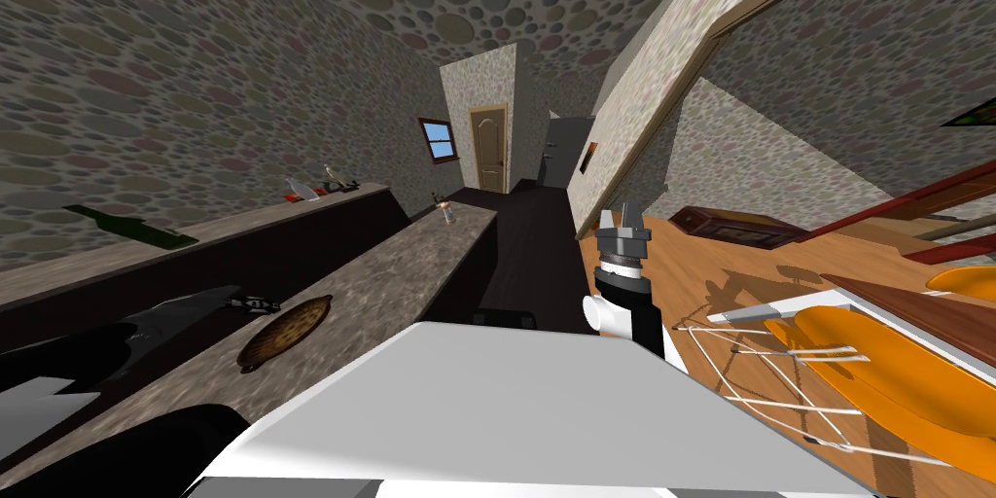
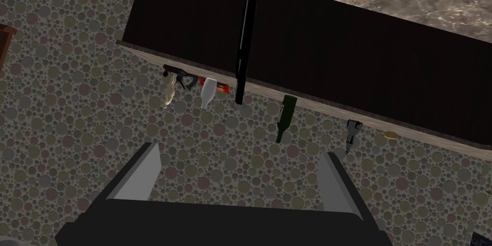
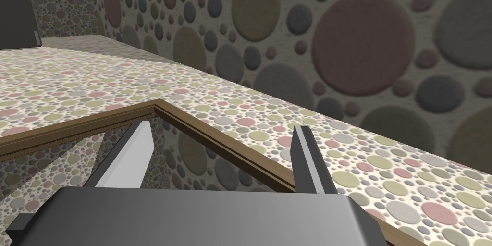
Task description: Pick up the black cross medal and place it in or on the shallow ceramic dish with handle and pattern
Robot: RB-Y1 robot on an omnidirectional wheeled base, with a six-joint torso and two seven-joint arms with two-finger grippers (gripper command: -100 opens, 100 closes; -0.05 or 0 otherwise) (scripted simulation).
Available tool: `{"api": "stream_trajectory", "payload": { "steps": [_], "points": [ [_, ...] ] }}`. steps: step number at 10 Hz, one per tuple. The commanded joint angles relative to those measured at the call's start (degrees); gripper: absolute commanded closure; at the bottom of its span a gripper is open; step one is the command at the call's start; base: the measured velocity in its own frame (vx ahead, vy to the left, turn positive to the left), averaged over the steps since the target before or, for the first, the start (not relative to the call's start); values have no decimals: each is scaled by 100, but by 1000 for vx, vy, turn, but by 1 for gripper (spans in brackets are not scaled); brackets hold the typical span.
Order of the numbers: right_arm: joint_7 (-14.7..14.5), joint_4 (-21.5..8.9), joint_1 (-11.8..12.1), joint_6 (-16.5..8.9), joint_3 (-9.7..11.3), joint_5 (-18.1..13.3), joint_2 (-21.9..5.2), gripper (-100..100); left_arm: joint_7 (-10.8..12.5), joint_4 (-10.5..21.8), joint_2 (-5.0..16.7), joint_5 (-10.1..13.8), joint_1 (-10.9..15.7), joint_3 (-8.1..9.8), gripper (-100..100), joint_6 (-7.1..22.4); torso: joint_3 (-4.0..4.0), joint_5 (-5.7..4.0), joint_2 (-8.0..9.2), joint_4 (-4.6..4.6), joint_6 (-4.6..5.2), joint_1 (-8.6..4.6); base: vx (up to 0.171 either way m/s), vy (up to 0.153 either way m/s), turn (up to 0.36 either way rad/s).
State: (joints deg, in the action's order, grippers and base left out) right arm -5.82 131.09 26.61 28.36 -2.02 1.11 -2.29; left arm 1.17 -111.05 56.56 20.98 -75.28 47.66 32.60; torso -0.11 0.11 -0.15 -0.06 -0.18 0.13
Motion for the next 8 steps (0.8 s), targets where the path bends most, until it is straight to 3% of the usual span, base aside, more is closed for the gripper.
{"api": "stream_trajectory", "payload": {
  "steps": [1, 6, 8],
  "points": [
    [0, 0, 0, 0, 0, 0, 0, 0, 72, -194, 101, 130, -183, 219, -100, 126, 0, 0, 0, 0, 0, 0, 7, -10, 27],
    [0, 0, 0, 0, 0, 0, 0, 0, 252, -769, 358, 466, -680, 809, -100, 471, -3, -1, -5, -1, -1, -8, 5, -5, 16],
    [0, 0, 0, 0, 0, 0, 0, 0, 252, -769, 358, 466, -680, 809, -100, 471, 0, 2, 0, 0, 0, 1, -3, 3, -10]
  ]
}}
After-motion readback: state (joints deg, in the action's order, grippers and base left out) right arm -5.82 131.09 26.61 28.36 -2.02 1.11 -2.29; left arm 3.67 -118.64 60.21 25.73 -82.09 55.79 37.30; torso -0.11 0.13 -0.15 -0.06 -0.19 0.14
